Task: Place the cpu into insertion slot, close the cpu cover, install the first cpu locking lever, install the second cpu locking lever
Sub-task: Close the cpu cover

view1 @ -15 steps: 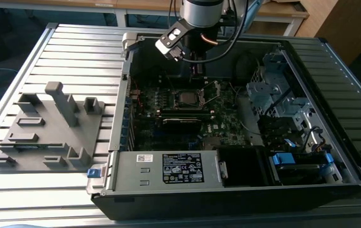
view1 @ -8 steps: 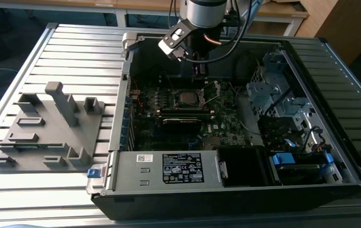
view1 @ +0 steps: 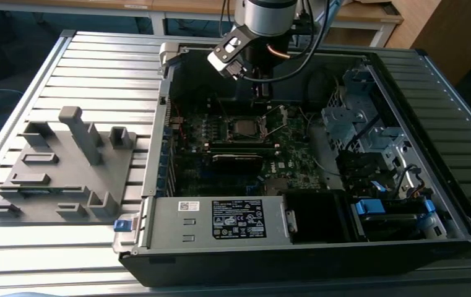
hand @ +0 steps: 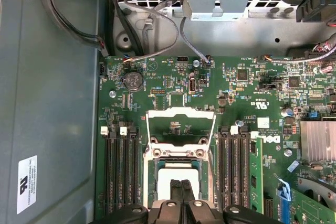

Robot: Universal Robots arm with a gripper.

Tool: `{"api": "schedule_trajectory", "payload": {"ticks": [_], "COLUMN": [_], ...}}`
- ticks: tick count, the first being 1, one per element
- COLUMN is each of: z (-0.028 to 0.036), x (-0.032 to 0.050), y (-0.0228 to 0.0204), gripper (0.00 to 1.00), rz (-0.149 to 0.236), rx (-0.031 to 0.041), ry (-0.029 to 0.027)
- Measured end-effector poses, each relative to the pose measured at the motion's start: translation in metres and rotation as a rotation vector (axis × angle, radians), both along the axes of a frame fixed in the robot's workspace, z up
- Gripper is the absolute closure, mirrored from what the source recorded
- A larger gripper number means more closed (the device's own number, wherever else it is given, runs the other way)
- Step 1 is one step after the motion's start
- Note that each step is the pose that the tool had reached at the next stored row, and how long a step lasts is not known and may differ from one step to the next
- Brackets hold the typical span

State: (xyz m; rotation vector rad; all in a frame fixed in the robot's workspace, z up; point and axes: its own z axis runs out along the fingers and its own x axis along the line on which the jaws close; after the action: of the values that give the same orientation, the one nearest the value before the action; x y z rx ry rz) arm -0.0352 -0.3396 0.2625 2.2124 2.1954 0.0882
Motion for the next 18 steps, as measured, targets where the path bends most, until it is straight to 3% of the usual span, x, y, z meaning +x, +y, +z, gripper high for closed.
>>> {"api": "schedule_trajectory", "payload": {"ticks": [13,18], "z": [-0.0001,-0.0002], "x": [0.0018,0.0064], "y": [0.0,0.0001], "gripper": [0.89,0.89], "rz": [0.0,0.0], "rx": [0.0,0.0], "ry": [0.0,0.0]}}
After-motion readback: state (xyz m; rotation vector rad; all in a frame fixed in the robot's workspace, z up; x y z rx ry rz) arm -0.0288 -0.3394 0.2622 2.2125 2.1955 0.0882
